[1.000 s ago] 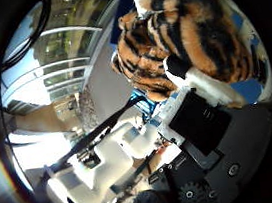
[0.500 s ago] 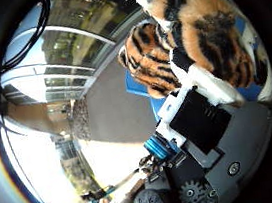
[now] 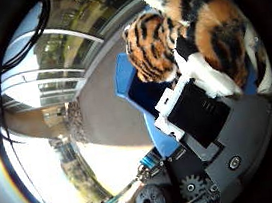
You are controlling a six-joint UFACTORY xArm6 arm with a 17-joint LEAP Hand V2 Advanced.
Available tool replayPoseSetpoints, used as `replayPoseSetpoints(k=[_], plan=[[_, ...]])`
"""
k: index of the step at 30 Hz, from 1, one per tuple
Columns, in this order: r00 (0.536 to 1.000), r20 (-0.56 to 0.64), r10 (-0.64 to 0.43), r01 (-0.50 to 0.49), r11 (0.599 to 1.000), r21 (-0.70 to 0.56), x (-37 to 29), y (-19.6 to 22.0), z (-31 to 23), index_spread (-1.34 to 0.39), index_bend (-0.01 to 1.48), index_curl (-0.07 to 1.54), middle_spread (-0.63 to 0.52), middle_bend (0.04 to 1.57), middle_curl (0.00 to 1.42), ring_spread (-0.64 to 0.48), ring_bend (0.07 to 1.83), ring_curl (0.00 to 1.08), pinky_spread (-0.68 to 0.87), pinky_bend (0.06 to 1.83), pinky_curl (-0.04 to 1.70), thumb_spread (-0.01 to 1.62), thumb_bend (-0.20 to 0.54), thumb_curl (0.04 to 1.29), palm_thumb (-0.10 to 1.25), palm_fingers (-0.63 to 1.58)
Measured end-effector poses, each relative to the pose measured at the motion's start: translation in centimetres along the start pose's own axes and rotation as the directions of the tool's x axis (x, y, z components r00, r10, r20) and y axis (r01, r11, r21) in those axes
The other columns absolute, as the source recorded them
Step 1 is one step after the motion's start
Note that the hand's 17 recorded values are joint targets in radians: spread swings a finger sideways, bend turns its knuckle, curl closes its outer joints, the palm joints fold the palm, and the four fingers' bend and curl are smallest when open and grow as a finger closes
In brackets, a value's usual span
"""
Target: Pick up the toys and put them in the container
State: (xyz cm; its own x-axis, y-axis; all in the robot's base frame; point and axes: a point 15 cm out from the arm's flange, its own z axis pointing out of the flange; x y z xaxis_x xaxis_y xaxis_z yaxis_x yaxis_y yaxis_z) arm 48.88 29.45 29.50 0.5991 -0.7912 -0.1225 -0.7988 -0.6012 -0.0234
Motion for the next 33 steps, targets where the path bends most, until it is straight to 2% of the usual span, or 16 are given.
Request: replayPoseSetpoints(k=[2, 4, 6, 8, 9, 12, 14, 19, 24, 30, 33], plan=[[1.0, 0.001, 0.002, -0.002, 1.0, -0.004, 0.3, -0.2, 0.7, -1.21, 0.57, 1.39, -0.21, 1.33, 1.08, -0.08, 1.58, 0.81, 0.13, 1.57, 0.88, 1.07, -0.038, 0.82, 0.81, 0.65], [1.0, 0.004, 0.004, -0.004, 1.0, -0.012, 0.7, 0.0, 0.8, -1.17, 0.53, 1.34, -0.17, 1.15, 0.98, -0.01, 1.47, 0.75, 0.16, 1.48, 0.85, 1.08, -0.036, 0.77, 0.79, 0.6], [1.0, 0.006, 0.004, -0.004, 1.0, -0.023, 1.1, 0.3, 0.9, -1.07, 0.3, 1.27, -0.15, 0.85, 0.87, 0.05, 1.37, 0.73, 0.21, 1.48, 0.86, 1.08, -0.038, 0.74, 0.76, 0.1], [1.0, 0.009, 0.002, -0.002, 0.999, -0.035, 1.6, 0.7, 0.9, -1.0, 0.22, 1.19, -0.1, 0.68, 0.76, 0.11, 1.18, 0.65, 0.26, 1.38, 0.81, 1.08, -0.04, 0.71, 0.75, -0.16], [1.0, 0.012, -0.001, 0.001, 0.999, -0.04, 2.0, 1.1, 0.7, -0.96, 0.18, 1.14, -0.08, 0.59, 0.7, 0.14, 1.07, 0.59, 0.29, 1.29, 0.76, 1.08, -0.036, 0.7, 0.75, -0.21], [1.0, 0.021, -0.016, 0.017, 0.999, -0.045, 2.9, 1.8, -0.1, -0.84, 0.11, 1.01, -0.03, 0.42, 0.59, 0.2, 0.84, 0.46, 0.35, 1.2, 0.68, 1.07, -0.038, 0.66, 0.73, -0.23], [1.0, 0.024, -0.012, 0.013, 0.999, -0.041, 3.8, 2.6, -1.4, -0.75, 0.08, 0.91, -0.01, 0.33, 0.53, 0.23, 0.74, 0.41, 0.39, 1.12, 0.63, 1.07, -0.038, 0.63, 0.73, -0.19], [0.999, 0.032, -0.003, 0.004, 1.0, -0.023, 5.2, 4.7, -4.8, -0.6, 0.09, 0.7, 0.03, 0.22, 0.45, 0.26, 0.62, 0.34, 0.44, 1.03, 0.55, 1.06, -0.034, 0.57, 0.72, -0.11], [0.999, 0.03, 0.029, -0.028, 1.0, -0.01, 7.5, 8.7, -9.7, -0.52, 0.11, 0.55, 0.04, 0.18, 0.41, 0.27, 0.57, 0.32, 0.47, 0.97, 0.5, 1.06, -0.032, 0.52, 0.73, -0.06], [0.988, 0.023, 0.152, -0.152, 0.988, -0.021, 14.7, 15.5, -13.5, -0.39, 0.13, 0.44, 0.05, 0.2, 0.39, 0.28, 0.54, 0.31, 0.48, 0.93, 0.46, 1.06, -0.032, 0.5, 0.72, 0.0], [0.97, -0.033, 0.239, -0.241, 0.969, -0.047, 19.4, 18.9, -13.8, -0.31, 0.13, 0.41, 0.07, 0.21, 0.39, 0.29, 0.55, 0.31, 0.49, 0.91, 0.44, 1.06, -0.039, 0.49, 0.7, 0.03]])
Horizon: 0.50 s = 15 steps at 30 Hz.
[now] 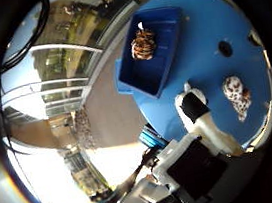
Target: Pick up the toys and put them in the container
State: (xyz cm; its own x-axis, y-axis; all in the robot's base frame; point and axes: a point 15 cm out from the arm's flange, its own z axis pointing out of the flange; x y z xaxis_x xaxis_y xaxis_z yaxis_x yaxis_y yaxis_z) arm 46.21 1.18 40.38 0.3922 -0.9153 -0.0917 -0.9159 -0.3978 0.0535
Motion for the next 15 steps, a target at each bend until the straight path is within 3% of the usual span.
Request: replayPoseSetpoints(k=[3, 8, 15], plan=[[0.995, -0.058, 0.084, -0.085, 0.996, -0.021, 4.9, 1.9, 0.1, -0.19, 0.14, 0.38, 0.09, 0.21, 0.39, 0.29, 0.57, 0.31, 0.49, 0.88, 0.41, 1.08, -0.044, 0.47, 0.65, 0.08], [0.979, -0.027, 0.201, -0.203, 0.975, -0.093, 10.6, 3.4, 4.8, -0.06, 0.15, 0.34, 0.09, 0.25, 0.39, 0.3, 0.56, 0.31, 0.5, 0.83, 0.37, 1.09, -0.037, 0.45, 0.61, 0.14], [0.966, 0.006, 0.259, -0.254, 0.953, -0.165, 13.8, 3.8, 11.3, -0.01, 0.16, 0.33, 0.07, 0.24, 0.39, 0.3, 0.57, 0.31, 0.5, 0.78, 0.33, 1.1, -0.031, 0.44, 0.59, 0.19]])
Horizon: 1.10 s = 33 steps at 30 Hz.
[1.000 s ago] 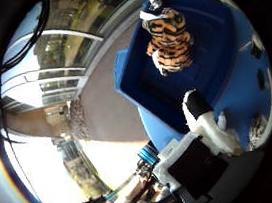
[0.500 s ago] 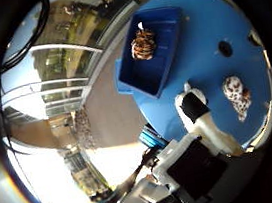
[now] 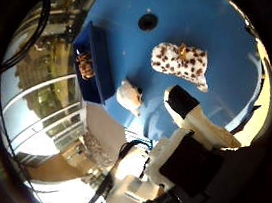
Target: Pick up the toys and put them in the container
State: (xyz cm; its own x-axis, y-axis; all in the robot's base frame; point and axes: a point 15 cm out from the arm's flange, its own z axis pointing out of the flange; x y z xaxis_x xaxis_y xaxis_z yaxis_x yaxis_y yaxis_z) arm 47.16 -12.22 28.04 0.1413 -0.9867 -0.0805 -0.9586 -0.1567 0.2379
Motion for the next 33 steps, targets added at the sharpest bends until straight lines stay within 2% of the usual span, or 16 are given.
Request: replayPoseSetpoints(k=[8, 14, 22, 27, 28, 30, 33], plan=[[1.0, 0.005, -0.01, 0.011, 0.998, -0.056, -1.3, -1.6, 4.8, 0.02, 0.15, 0.31, 0.06, 0.24, 0.39, 0.3, 0.55, 0.3, 0.51, 0.77, 0.3, 1.11, -0.031, 0.42, 0.59, 0.21], [0.999, -0.035, 0.014, -0.018, 0.992, -0.126, -1.3, -3.1, 9.1, 0.03, 0.14, 0.28, 0.06, 0.24, 0.39, 0.3, 0.55, 0.3, 0.5, 0.78, 0.28, 1.11, -0.031, 0.4, 0.58, 0.23], [0.995, -0.103, 0.001, -0.021, 0.981, -0.192, -1.1, -3.4, 11.4, 0.02, 0.16, 0.27, 0.02, 0.29, 0.41, 0.29, 0.65, 0.32, 0.5, 0.77, 0.24, 1.11, -0.03, 0.39, 0.58, 0.42], [0.994, -0.105, -0.007, -0.016, 0.976, -0.219, -1.4, -3.8, 12.7, -0.07, 0.19, 0.27, -0.05, 0.43, 0.45, 0.25, 0.79, 0.35, 0.49, 0.83, 0.23, 1.11, -0.03, 0.39, 0.58, 0.81], [0.994, -0.106, -0.01, -0.013, 0.975, -0.221, -1.5, -3.8, 12.8, -0.12, 0.21, 0.27, -0.07, 0.52, 0.49, 0.23, 0.84, 0.36, 0.48, 0.87, 0.23, 1.11, -0.025, 0.39, 0.59, 1.04], [0.994, -0.108, -0.022, -0.003, 0.974, -0.225, -1.8, -4.0, 13.0, -0.2, 0.22, 0.31, -0.09, 0.66, 0.56, 0.19, 0.95, 0.42, 0.46, 0.95, 0.27, 1.11, -0.012, 0.39, 0.63, 1.21], [0.993, -0.11, -0.042, 0.015, 0.972, -0.233, -2.0, -3.9, 12.6, -0.31, 0.21, 0.33, -0.12, 0.83, 0.67, 0.11, 1.16, 0.52, 0.43, 1.05, 0.34, 1.09, -0.001, 0.42, 0.72, 1.11]])
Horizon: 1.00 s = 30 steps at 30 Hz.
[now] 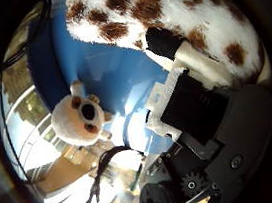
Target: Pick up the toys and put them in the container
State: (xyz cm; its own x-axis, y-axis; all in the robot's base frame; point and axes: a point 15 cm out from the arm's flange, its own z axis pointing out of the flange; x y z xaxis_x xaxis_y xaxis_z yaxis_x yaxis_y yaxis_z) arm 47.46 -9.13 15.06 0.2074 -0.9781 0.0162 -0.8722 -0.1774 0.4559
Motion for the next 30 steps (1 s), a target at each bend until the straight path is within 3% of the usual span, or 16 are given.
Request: replayPoseSetpoints(k=[6, 13, 21, 30], plan=[[1.0, -0.006, 0.013, -0.012, 0.998, 0.054, 0.4, 1.7, -3.4, -0.49, 0.23, 0.35, -0.18, 1.01, 0.82, 0.01, 1.3, 0.62, 0.36, 1.27, 0.45, 1.06, 0.058, 0.52, 0.95, 1.07], [0.999, 0.023, -0.026, 0.026, 1.0, -0.006, -0.8, 6.7, -6.3, -0.69, 0.37, 0.44, -0.2, 1.1, 0.94, -0.05, 1.39, 0.69, 0.27, 1.43, 0.58, 1.06, 0.04, 0.61, 1.0, 0.99], [0.988, 0.091, -0.125, 0.113, 0.985, 0.131, -5.6, 11.4, -15.9, -0.89, 0.49, 0.63, -0.22, 1.18, 1.04, -0.09, 1.48, 0.75, 0.2, 1.56, 0.69, 1.06, 0.0, 0.71, 1.03, 0.87], [0.954, -0.02, -0.299, 0.285, 0.885, 0.369, -16.7, 15.6, -24.6, -1.02, 0.54, 0.88, -0.22, 1.25, 1.09, -0.1, 1.55, 0.78, 0.16, 1.63, 0.77, 1.07, -0.012, 0.78, 1.02, 0.79]])
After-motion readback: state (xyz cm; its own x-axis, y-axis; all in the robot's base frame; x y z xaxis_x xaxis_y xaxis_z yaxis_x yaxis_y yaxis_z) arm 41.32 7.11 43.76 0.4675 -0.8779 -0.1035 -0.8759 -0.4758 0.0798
